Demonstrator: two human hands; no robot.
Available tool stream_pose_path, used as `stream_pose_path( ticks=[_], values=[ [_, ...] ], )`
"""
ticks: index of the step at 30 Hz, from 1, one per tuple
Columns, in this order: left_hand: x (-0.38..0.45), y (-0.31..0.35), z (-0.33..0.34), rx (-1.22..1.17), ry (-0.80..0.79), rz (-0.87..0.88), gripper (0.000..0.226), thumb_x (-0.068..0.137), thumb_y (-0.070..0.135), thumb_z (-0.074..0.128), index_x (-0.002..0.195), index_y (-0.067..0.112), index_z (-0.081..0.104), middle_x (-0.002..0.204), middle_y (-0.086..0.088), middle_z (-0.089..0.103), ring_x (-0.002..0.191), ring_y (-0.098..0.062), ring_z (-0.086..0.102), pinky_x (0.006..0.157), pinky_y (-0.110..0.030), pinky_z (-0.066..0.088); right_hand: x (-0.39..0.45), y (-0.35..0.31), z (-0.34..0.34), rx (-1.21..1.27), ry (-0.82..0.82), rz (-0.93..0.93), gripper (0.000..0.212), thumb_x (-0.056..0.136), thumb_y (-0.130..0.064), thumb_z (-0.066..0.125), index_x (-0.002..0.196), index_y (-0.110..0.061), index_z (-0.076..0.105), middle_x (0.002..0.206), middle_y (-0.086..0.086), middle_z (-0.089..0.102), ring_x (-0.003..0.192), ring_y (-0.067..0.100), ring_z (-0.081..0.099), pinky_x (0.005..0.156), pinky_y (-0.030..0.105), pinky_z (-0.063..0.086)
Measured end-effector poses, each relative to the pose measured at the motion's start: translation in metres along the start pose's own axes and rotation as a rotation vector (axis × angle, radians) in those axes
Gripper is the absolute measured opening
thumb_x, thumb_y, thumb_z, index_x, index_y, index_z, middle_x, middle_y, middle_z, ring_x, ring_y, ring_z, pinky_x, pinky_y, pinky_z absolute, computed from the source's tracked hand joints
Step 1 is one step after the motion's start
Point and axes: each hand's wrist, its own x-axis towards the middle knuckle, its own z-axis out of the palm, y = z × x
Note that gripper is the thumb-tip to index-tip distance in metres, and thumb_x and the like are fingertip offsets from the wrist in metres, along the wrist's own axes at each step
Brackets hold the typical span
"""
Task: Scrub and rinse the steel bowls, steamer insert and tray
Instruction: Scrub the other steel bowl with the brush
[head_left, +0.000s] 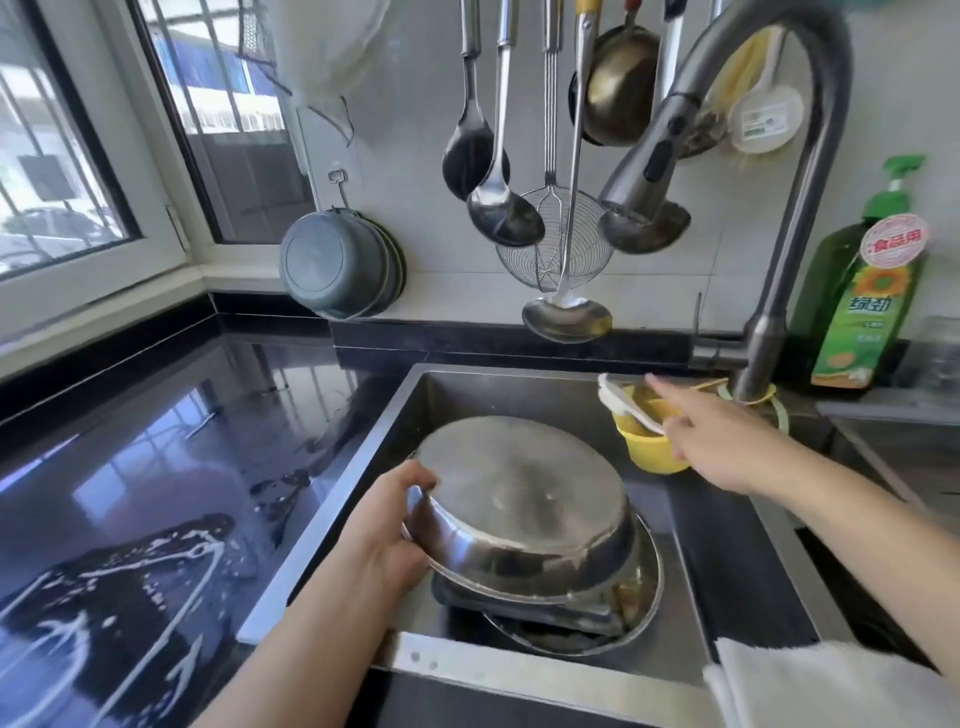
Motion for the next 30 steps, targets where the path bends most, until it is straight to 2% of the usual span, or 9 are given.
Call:
stream_pose_path(
  ticks=[2, 5, 10, 14, 19, 23, 27, 29, 30],
  values=[
    [-0.005, -0.003, -0.002, -0.045, -0.035, 0.009, 0.043, 0.084, 0.006, 0.057, 0.126, 0.002, 0.066, 0.117, -0.020, 0.072, 0.104, -0.039, 0.071, 0.076, -0.048, 0.061, -0.018, -0.009, 0.002, 0.025, -0.041, -0.061, 0.052, 0.106, -0.019, 0.037, 0.148, -0.050, 0.042, 0.082, -0.003, 0.064, 0.058, 0.014, 0.048, 0.051, 0.025, 0.036],
    [-0.011, -0.005, -0.003, -0.076, -0.115, 0.023, 0.046, 0.086, 0.008, 0.055, 0.130, -0.003, 0.063, 0.120, -0.025, 0.072, 0.096, -0.042, 0.074, 0.073, -0.051, 0.062, -0.028, -0.021, -0.004, -0.053, -0.061, -0.073, 0.048, 0.107, -0.018, 0.039, 0.139, -0.051, 0.054, 0.072, -0.009, 0.058, 0.054, 0.011, 0.044, 0.047, 0.021, 0.031],
    [-0.007, -0.005, -0.009, -0.129, -0.171, 0.100, 0.052, 0.085, 0.007, 0.060, 0.136, 0.000, 0.061, 0.124, -0.027, 0.070, 0.114, -0.047, 0.068, 0.108, -0.062, 0.047, -0.038, -0.048, -0.025, -0.286, -0.074, -0.039, 0.055, 0.103, -0.010, 0.039, 0.142, -0.047, 0.053, 0.085, -0.005, 0.058, 0.059, 0.016, 0.049, 0.048, 0.027, 0.035],
    [-0.010, -0.005, -0.007, -0.159, -0.186, 0.133, 0.043, 0.088, 0.008, 0.059, 0.130, 0.002, 0.064, 0.120, -0.025, 0.072, 0.112, -0.044, 0.070, 0.106, -0.060, 0.050, -0.044, -0.066, -0.030, -0.473, -0.060, 0.005, 0.043, 0.103, -0.011, 0.044, 0.134, -0.034, 0.062, 0.094, -0.002, 0.064, 0.066, 0.012, 0.053, 0.049, 0.026, 0.035],
    [-0.013, -0.005, -0.004, -0.163, -0.147, 0.152, 0.042, 0.087, 0.006, 0.058, 0.127, -0.003, 0.065, 0.120, -0.026, 0.073, 0.112, -0.043, 0.070, 0.102, -0.057, 0.053, -0.076, -0.090, -0.001, -0.305, -0.257, -0.188, 0.047, 0.108, -0.020, 0.042, 0.146, -0.047, 0.045, 0.077, -0.017, 0.043, 0.061, 0.007, 0.051, 0.047, 0.019, 0.033],
    [-0.013, -0.006, -0.004, -0.203, -0.121, 0.138, 0.046, 0.085, 0.005, 0.060, 0.129, -0.008, 0.064, 0.124, -0.027, 0.070, 0.114, -0.044, 0.069, 0.100, -0.060, 0.054, -0.043, -0.080, -0.009, -0.476, -0.063, -0.055, 0.050, 0.104, -0.015, 0.042, 0.143, -0.044, 0.051, 0.091, -0.005, 0.061, 0.073, 0.013, 0.059, 0.057, 0.028, 0.046],
    [-0.013, -0.006, -0.003, -0.239, -0.088, 0.145, 0.041, 0.084, 0.000, 0.060, 0.123, -0.009, 0.065, 0.116, -0.027, 0.073, 0.111, -0.044, 0.071, 0.102, -0.064, 0.051, -0.070, -0.103, 0.010, -0.266, -0.250, -0.206, 0.046, 0.109, -0.022, 0.037, 0.146, -0.048, 0.045, 0.078, -0.013, 0.047, 0.059, 0.009, 0.049, 0.046, 0.020, 0.033],
    [-0.015, -0.006, -0.002, -0.260, -0.086, 0.152, 0.039, 0.084, -0.002, 0.059, 0.122, -0.009, 0.066, 0.116, -0.028, 0.073, 0.110, -0.044, 0.071, 0.102, -0.063, 0.052, -0.058, -0.096, 0.009, -0.358, -0.173, -0.207, 0.049, 0.108, -0.017, 0.038, 0.146, -0.047, 0.045, 0.082, -0.013, 0.048, 0.063, 0.007, 0.051, 0.048, 0.019, 0.034],
    [-0.014, -0.006, -0.002, -0.270, -0.076, 0.157, 0.042, 0.083, -0.002, 0.060, 0.124, -0.009, 0.065, 0.118, -0.028, 0.072, 0.111, -0.045, 0.070, 0.103, -0.063, 0.051, -0.047, -0.089, 0.005, -0.421, -0.120, -0.128, 0.052, 0.106, -0.014, 0.040, 0.147, -0.044, 0.046, 0.085, -0.011, 0.052, 0.066, 0.008, 0.053, 0.050, 0.021, 0.037]
  ],
)
